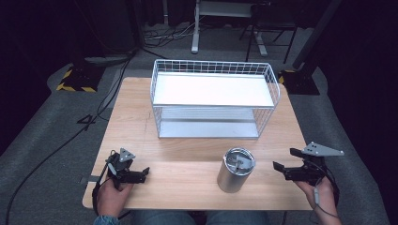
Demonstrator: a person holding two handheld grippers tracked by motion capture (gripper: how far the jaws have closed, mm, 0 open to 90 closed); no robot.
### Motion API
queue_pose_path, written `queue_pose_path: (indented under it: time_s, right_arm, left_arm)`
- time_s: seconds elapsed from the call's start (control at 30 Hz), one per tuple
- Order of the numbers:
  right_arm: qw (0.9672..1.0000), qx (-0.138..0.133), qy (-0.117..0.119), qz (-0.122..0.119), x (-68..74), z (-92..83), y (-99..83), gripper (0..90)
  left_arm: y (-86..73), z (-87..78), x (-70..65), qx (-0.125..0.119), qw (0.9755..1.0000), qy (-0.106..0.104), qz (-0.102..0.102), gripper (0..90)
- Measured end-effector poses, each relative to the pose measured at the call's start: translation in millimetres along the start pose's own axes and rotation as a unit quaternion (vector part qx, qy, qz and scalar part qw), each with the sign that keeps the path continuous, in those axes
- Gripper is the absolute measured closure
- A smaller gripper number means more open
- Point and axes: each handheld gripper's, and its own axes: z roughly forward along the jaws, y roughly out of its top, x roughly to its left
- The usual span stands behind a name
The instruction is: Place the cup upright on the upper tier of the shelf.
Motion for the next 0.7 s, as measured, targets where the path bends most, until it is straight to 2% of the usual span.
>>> queue_pose_path:
  time_s: [0.33, 0.43, 0.57, 0.7]
  right_arm:
    - [0.9992, -0.011, 0.031, -0.024, 26.9, -7.8, 2.7, 7.6]
    - [0.9980, -0.010, 0.049, -0.038, 39.8, -8.4, 4.8, 7.2]
    - [0.9972, -0.011, 0.054, -0.050, 47.5, -7.1, 5.9, 6.2]
    - [0.9954, -0.015, 0.079, -0.052, 58.1, -4.8, 6.7, 4.3]
  left_arm:
    - [0.0, 0.0, -0.1, 0.000, 1.0000, 0.000, -0.001, 0.6]
    - [0.0, 0.1, -0.1, -0.001, 1.0000, 0.000, 0.000, 0.6]
    - [0.0, 0.0, 0.0, 0.000, 1.0000, 0.000, 0.000, 0.6]
    - [0.0, 0.1, -0.1, 0.000, 1.0000, 0.000, 0.000, 0.6]
